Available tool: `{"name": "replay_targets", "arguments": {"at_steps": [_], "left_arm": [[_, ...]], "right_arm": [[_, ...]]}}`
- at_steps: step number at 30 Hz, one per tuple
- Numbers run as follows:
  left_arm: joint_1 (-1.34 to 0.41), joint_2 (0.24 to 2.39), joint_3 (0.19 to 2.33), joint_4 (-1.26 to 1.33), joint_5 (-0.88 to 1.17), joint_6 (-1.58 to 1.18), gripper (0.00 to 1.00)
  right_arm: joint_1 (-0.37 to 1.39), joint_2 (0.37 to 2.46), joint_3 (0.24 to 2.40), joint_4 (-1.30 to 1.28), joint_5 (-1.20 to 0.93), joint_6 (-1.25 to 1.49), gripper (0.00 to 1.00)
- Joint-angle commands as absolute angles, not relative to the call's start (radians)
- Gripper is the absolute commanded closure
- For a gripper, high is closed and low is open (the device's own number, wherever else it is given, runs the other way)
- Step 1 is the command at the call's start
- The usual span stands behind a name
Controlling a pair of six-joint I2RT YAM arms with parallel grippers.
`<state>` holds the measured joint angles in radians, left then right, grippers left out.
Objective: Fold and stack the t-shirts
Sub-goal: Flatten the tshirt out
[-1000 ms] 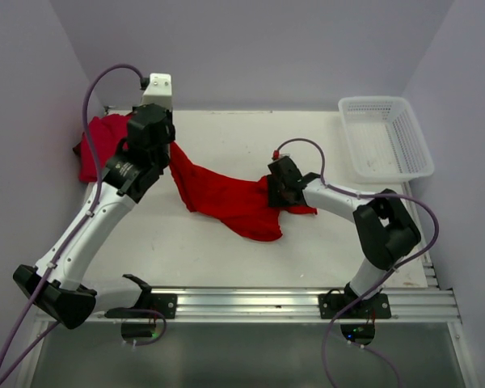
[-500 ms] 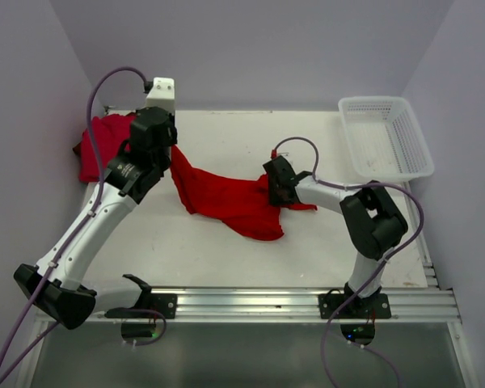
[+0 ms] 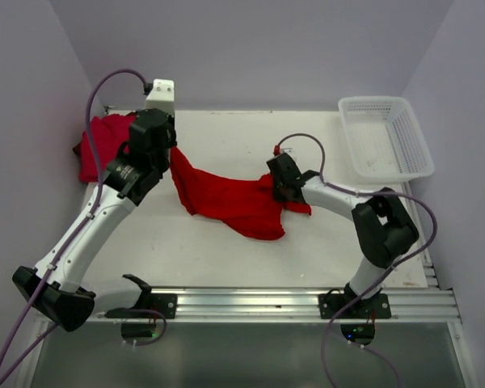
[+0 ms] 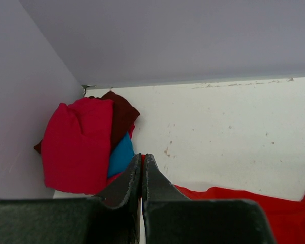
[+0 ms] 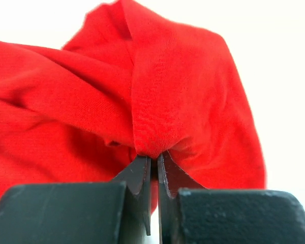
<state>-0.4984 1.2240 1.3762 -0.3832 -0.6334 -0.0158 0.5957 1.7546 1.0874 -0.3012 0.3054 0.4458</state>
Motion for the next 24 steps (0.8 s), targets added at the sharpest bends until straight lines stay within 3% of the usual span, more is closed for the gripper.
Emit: {"name": "replay_targets", "arguments": {"at_steps": [1, 15, 19, 21, 24], "left_arm": [[-0.495, 1.206, 1.371, -0.353, -0.624, -0.037, 1.00], [-0.500, 1.213, 1.373, -0.351, -0.629, -0.035, 1.00], [-0.500, 1.213, 1.371, -0.351, -0.627, -0.035, 1.00], [-0.500, 1.218, 1.371, -0.351, -0.624, -0.037, 1.00], [-0.502, 1.215, 1.368, -0.351, -0.624, -0.037, 1.00]], "right_arm": [[0.604, 1.579, 1.095, -0.366, 0.367, 0.417, 1.00], [0.603, 1.356, 1.238, -0.617, 0.445, 0.333, 0.92], [0.603, 1.345, 1.266, -0.657, 0.410, 0.330, 0.79], [0.604, 1.336, 1.253, -0.646, 0.411, 0.331, 0.68], [0.603, 1.345, 1.244, -0.647, 0.413, 0.336, 0.70]]}}
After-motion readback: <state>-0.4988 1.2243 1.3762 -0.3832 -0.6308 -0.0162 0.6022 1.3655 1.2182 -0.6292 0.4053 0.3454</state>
